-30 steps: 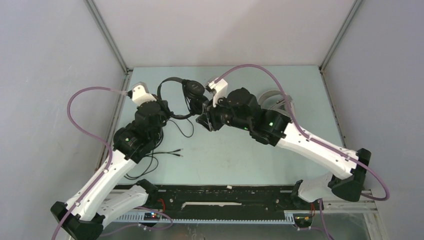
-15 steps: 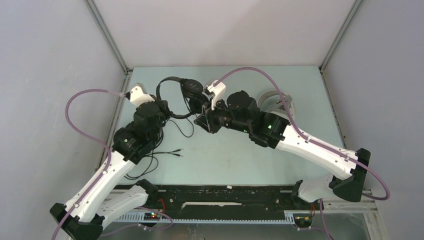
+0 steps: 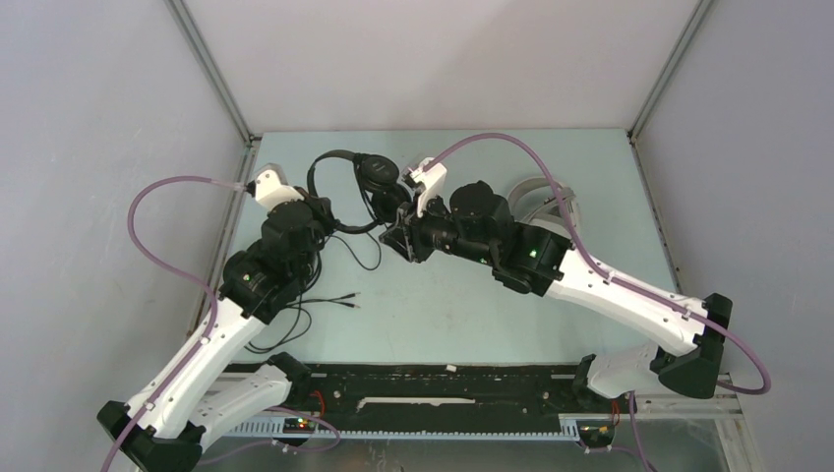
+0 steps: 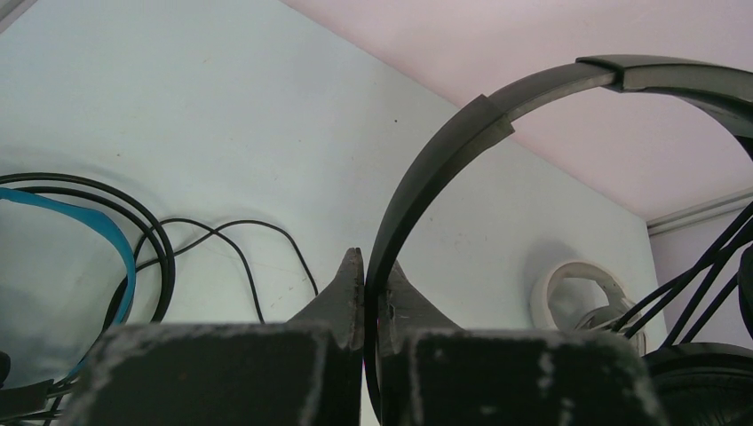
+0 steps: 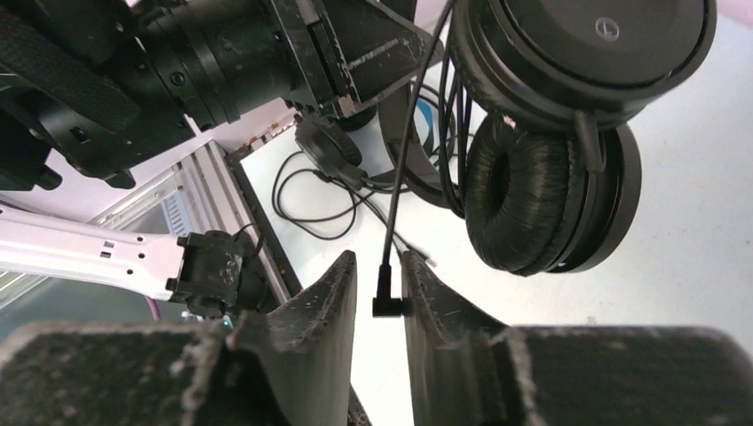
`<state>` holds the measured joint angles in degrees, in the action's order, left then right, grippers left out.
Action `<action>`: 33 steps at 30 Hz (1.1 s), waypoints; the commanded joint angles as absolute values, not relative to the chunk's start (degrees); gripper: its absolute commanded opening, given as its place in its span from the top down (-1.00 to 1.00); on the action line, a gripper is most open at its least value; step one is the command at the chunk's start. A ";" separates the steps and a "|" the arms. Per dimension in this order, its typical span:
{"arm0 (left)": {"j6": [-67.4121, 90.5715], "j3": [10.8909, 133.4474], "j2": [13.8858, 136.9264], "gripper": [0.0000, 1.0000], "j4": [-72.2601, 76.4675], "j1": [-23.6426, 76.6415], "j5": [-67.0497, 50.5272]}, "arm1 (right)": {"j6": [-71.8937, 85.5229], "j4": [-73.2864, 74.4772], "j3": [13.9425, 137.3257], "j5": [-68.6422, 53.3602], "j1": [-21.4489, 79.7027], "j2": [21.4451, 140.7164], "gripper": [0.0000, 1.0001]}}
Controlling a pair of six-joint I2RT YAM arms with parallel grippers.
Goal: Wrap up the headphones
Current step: Wrap the headphones cable around the headphones.
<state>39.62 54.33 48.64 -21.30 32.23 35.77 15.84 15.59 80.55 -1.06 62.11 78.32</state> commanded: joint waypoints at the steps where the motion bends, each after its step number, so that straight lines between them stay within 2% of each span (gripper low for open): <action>1: 42.19 56.18 48.01 1.00 -18.22 31.81 35.87 | 12.96 9.13 80.47 0.00 62.72 76.63 0.52; 4: 42.26 56.33 47.91 1.00 -18.17 31.77 35.28 | 9.69 2.82 78.13 -0.03 62.69 77.03 0.56; 9: 41.95 57.07 48.42 1.00 -18.23 31.80 35.07 | 8.05 -1.31 77.84 2.22 62.59 77.16 0.37; 13: 41.86 57.25 48.50 1.00 -18.05 31.81 34.60 | 7.68 -2.55 77.86 2.78 62.65 76.97 0.43; 21: 41.84 56.64 47.67 1.00 -18.08 31.81 34.45 | 8.52 -7.33 78.06 4.36 62.83 79.57 0.43; 33: 41.22 57.24 47.46 1.00 -18.23 31.77 34.80 | 7.37 -5.81 83.25 9.14 64.29 86.33 0.43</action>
